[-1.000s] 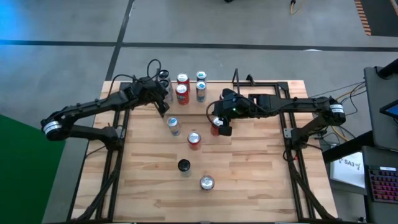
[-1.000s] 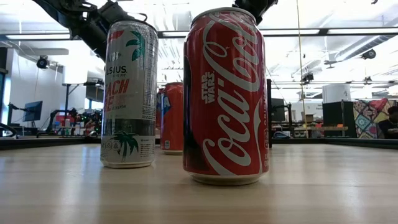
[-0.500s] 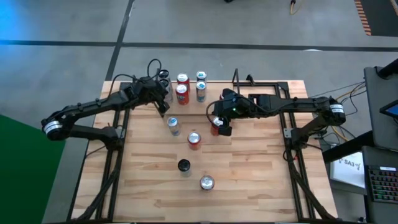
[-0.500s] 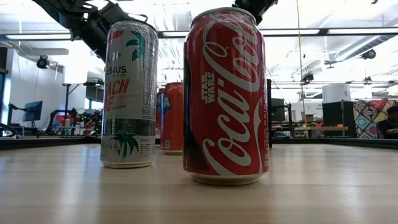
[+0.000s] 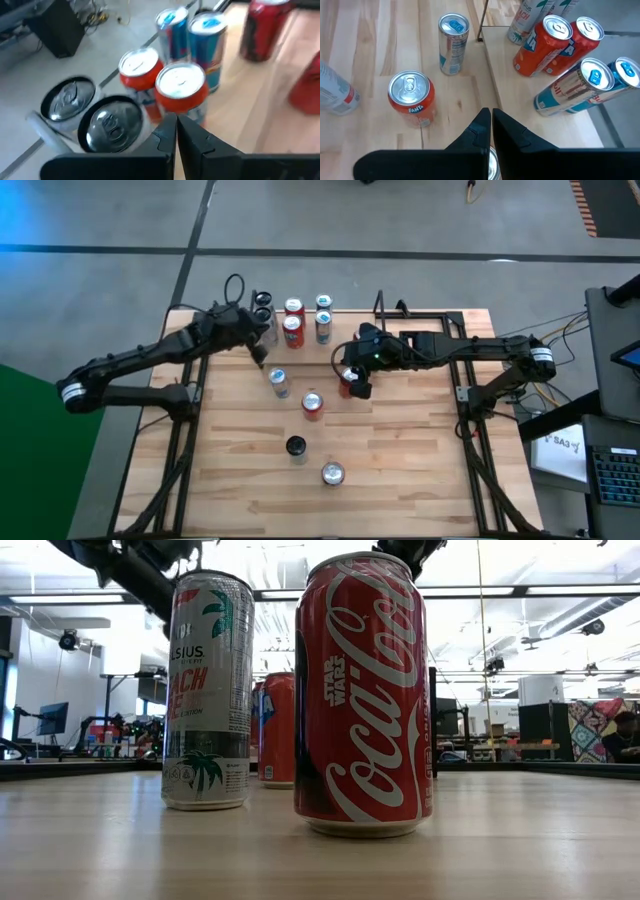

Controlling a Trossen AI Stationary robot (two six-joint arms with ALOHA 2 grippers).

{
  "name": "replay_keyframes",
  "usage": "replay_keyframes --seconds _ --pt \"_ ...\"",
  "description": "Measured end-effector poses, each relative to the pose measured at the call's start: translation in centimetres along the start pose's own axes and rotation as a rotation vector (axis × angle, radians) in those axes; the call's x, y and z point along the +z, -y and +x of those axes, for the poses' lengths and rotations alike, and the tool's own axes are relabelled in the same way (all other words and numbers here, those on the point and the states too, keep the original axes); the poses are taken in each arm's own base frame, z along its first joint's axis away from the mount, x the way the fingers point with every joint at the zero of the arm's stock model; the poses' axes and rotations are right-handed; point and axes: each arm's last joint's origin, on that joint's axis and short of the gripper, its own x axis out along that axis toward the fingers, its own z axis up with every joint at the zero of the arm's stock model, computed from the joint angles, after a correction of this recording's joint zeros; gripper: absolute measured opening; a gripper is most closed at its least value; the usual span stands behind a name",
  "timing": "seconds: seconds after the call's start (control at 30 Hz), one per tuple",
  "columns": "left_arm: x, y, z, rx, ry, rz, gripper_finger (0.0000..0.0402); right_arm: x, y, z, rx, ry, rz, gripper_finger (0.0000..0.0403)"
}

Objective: Place canned beverage on shelf
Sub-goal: Put the left white soda can on the shelf aligned with the other white soda can, then put the top red soda can on the shelf aligned with the other red soda can

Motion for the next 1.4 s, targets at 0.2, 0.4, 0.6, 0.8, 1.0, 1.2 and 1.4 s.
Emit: replay_keyframes --seconds 0.2,0.4,0.6,0.8,1.0,1.2,1.4 --pt "0.8 1.5 -2.2 -0.075 0.090 0.003 0.0000 0.0 -0.6 -0.1 0.015 0.004 0.019 0.0009" --pt "1.4 3.3 -3.8 -0.172 0.173 0.022 0.0000 0.2 -1.9 -0.4 0.044 0.022 0.008 0.0009" --pt "1.9 5.3 -4.7 -0.273 0.241 0.047 0.0000 0.3 -3.4 -0.7 0.081 0.038 -0.021 0.0009" --pt "2.2 6.6 -5.9 -0.349 0.302 0.061 0.0000 0.2 -4.9 -0.8 0.109 0.065 -0.044 0.0009" --pt "2.4 7.1 -7.2 -0.401 0.351 0.065 0.0000 -0.5 -5.8 -0.2 0.125 0.078 -0.040 0.0009" --pt "1.7 7.6 -7.9 -0.446 0.442 0.049 0.0000 -1.1 -5.9 0.3 0.124 0.065 -0.023 0.0009" --pt "0.5 7.8 -7.8 -0.453 0.538 0.046 0.0000 -1.6 -6.4 0.8 0.132 0.091 -0.024 0.0009"
